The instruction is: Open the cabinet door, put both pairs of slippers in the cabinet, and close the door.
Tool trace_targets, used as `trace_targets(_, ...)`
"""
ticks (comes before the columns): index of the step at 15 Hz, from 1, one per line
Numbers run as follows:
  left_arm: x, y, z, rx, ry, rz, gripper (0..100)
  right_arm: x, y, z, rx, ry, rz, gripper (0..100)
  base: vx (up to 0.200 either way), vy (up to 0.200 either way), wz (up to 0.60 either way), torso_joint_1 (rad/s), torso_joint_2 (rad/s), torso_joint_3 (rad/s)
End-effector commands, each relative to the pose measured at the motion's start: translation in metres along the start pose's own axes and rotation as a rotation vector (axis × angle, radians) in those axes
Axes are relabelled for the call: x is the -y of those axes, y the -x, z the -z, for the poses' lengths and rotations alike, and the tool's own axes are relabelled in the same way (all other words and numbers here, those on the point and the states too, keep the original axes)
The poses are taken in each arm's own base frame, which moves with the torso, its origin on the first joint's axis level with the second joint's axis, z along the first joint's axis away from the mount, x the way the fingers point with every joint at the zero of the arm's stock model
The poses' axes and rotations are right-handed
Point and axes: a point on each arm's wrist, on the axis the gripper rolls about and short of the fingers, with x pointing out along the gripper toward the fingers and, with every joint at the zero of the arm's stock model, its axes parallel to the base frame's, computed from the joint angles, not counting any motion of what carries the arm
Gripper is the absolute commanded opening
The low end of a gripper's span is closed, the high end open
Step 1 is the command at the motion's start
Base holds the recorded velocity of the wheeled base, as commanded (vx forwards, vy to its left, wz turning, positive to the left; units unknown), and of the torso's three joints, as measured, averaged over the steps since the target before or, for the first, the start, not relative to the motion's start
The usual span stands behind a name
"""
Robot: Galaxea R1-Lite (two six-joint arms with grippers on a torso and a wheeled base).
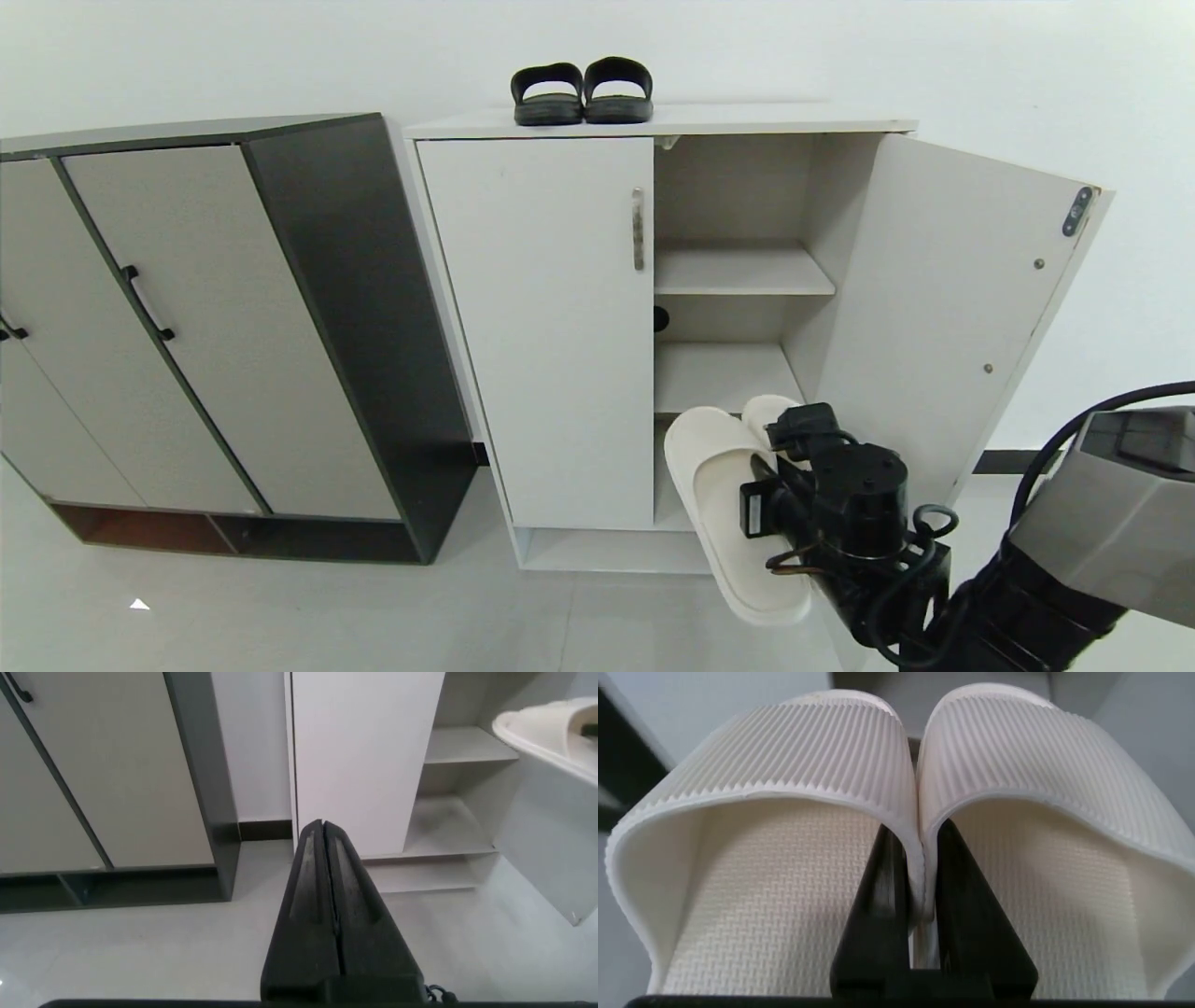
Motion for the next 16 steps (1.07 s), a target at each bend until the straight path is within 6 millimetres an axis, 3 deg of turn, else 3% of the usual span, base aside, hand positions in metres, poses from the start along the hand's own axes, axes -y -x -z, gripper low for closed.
trace_targets(1, 0.000, 0.000, 0.000, -0.003, 0.001, -0.001, 0, -0.013, -0.019, -0.007, 0.024, -0.011, 0.050, 0, 0.000, 0.000, 0.00, 0.000, 0.00, 0.000)
trace_targets(5, 0.000, 0.000, 0.000, -0.003, -0.001, -0.001, 0, -0.034, -0.050, -0.008, 0.058, -0.028, 0.141, 0, 0.000, -0.200, 0.00, 0.002, 0.00, 0.002)
trace_targets(7, 0.000, 0.000, 0.000, -0.003, 0.001, -0.001, 0, -0.036, -0.049, -0.007, 0.056, -0.027, 0.138, 0, 0.000, -0.200, 0.00, 0.010, 0.01, -0.002)
trace_targets(16, 0.000, 0.000, 0.000, -0.003, 0.001, -0.001, 0, -0.061, -0.046, 0.003, 0.095, -0.053, 0.077, 0, 0.000, 0.000, 0.00, 0.000, 0.00, 0.000)
